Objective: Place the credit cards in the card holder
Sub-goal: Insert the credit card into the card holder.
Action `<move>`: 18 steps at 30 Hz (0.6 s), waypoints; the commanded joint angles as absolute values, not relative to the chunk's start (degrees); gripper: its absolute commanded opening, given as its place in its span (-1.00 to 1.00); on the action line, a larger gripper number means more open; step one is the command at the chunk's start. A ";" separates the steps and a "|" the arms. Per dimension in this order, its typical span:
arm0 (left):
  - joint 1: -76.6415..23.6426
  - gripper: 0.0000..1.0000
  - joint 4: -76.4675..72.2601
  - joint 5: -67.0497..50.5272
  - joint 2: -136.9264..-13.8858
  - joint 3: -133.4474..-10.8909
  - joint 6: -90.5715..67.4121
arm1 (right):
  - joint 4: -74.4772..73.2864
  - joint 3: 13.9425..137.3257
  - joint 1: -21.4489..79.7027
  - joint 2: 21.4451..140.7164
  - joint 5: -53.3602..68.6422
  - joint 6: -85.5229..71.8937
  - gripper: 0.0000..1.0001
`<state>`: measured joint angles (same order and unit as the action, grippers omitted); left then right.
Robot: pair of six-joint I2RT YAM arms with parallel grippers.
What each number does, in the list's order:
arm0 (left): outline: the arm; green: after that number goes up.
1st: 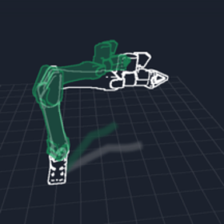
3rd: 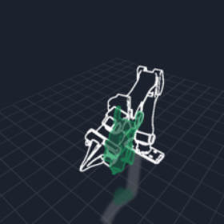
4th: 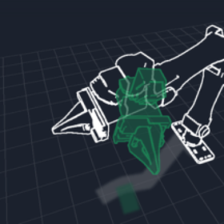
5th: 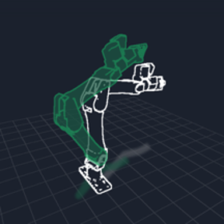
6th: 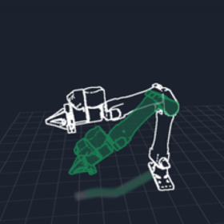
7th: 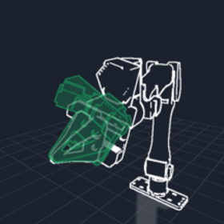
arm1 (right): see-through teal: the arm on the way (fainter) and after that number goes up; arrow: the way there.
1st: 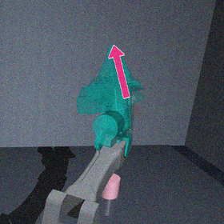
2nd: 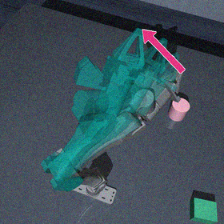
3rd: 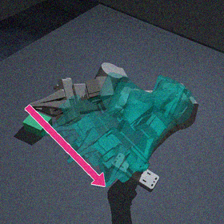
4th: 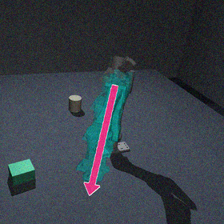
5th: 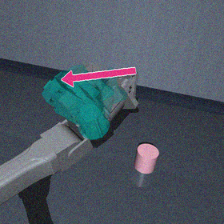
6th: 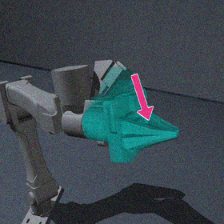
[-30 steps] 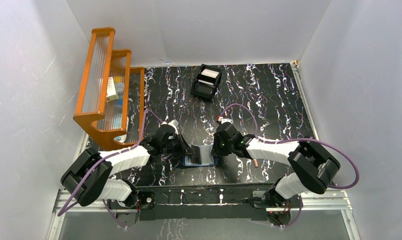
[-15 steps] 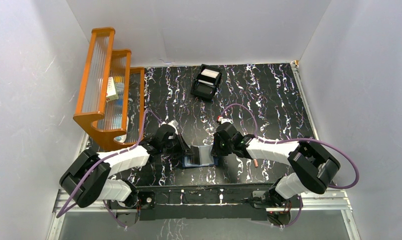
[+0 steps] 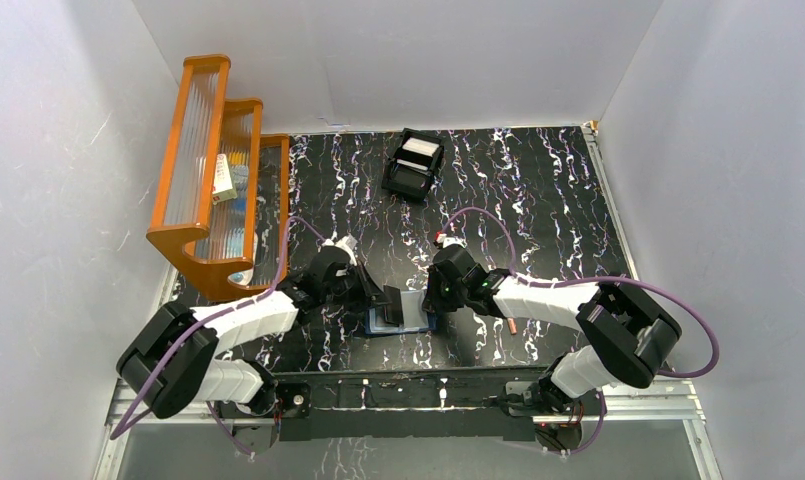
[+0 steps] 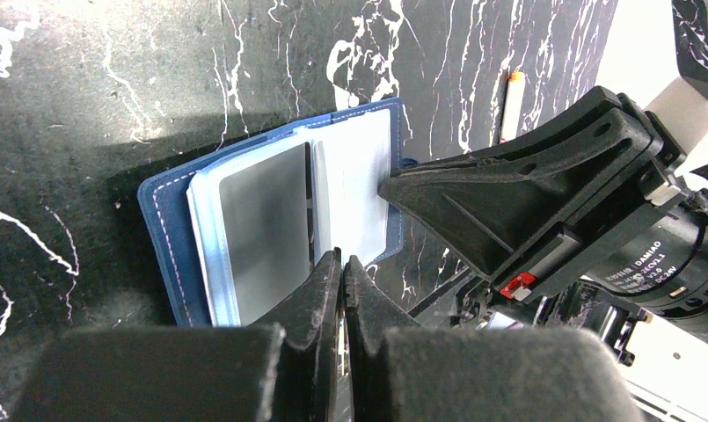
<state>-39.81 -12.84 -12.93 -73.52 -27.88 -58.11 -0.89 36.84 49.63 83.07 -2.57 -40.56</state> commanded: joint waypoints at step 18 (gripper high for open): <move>-39.55 -1.00 -2.65 -12.24 -79.26 -31.71 -55.21 | -0.61 35.60 49.94 82.95 -2.63 -40.78 -0.70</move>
<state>-39.70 -10.46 -13.65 -78.50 -29.34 -57.17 -0.36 36.62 49.63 83.07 -2.44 -40.56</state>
